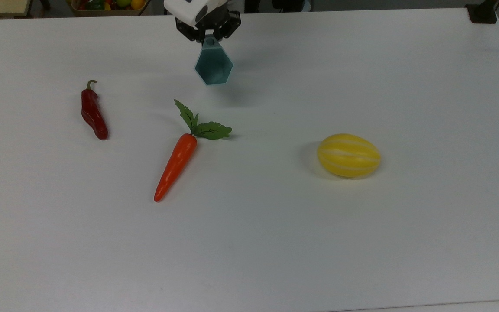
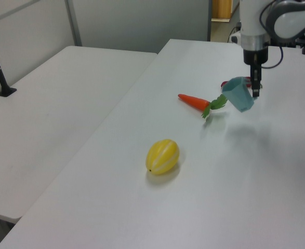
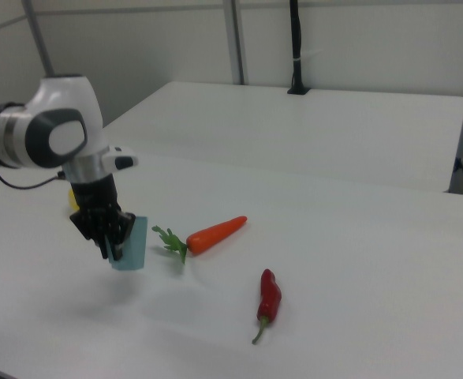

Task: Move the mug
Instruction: 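Lift the mug and carry it away from the carrot, then lower the mug onto the table and open the gripper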

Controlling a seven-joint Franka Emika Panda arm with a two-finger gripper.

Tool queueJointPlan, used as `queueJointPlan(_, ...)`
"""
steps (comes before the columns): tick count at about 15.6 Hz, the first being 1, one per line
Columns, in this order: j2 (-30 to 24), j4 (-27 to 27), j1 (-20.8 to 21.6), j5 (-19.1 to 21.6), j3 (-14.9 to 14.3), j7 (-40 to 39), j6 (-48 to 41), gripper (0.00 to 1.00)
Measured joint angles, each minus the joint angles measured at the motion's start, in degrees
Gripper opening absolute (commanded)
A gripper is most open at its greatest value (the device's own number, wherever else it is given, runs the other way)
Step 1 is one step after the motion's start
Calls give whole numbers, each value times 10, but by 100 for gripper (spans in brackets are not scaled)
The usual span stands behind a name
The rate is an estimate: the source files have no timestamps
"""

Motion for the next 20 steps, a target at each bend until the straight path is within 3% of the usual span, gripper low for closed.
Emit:
queueJointPlan(14, -14, -153, -18, 0, 0, -5, 250, 2)
queueJointPlan(17, -17, -158, -18, 0, 0, -5, 256, 16)
queueJointPlan(20, -17, -158, -18, 0, 0, -5, 256, 47)
